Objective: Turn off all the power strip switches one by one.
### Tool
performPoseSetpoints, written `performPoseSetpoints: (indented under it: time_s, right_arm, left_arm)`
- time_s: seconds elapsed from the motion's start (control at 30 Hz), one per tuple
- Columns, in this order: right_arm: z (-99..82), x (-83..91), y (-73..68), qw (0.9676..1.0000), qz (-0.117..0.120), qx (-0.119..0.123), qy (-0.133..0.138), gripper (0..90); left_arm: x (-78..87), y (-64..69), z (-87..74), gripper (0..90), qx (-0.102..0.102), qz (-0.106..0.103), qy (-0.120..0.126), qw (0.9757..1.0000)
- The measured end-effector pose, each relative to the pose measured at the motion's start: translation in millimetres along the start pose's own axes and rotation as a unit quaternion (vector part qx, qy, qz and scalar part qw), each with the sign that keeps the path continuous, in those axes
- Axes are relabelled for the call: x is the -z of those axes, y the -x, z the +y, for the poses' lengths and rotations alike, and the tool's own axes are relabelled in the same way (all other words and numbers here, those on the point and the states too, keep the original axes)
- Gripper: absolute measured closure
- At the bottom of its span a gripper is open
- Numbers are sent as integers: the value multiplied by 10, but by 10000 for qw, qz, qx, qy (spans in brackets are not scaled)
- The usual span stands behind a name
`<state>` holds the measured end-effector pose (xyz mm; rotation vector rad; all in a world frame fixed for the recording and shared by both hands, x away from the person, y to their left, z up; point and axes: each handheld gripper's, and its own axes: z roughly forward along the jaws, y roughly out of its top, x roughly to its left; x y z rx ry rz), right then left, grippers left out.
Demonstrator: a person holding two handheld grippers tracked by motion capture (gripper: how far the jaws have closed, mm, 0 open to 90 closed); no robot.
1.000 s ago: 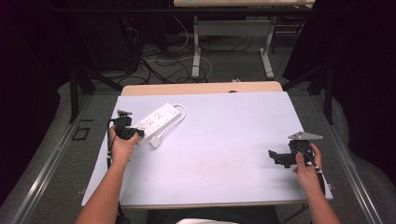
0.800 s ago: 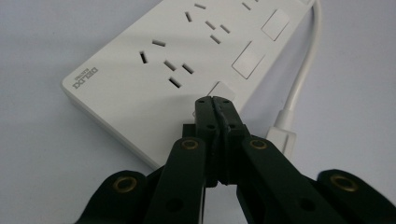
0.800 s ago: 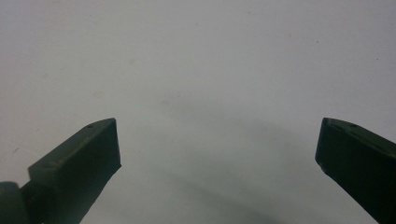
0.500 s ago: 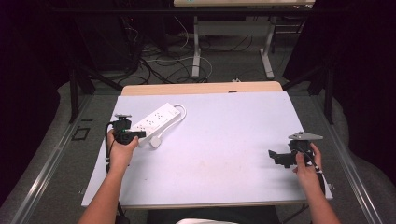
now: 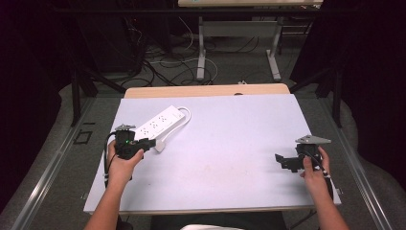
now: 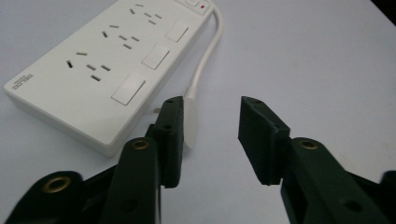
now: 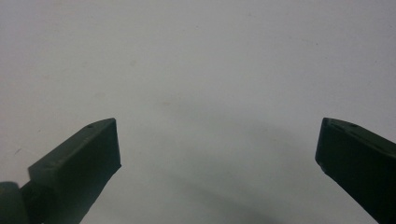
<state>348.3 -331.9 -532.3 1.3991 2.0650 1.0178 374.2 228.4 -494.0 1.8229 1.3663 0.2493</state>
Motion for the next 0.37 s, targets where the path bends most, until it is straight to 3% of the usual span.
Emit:
performPoseSetpoints:
  time_s: [0.23, 0.27, 0.37]
  right_arm:
    - [-3, -13, -13, 10000, -47, -20, 15, 0]
    - [-2, -7, -10, 10000, -3, -11, -18, 0]
    - [-1, -1, -7, 10000, -19, 7, -26, 0]
  left_arm:
    - [8, 100, -79, 309, -456, 47, 306, 9985]
    - [6, 100, -87, 272, -573, 42, 317, 9978]
    - [-8, 105, -119, 212, -626, 73, 220, 9978]
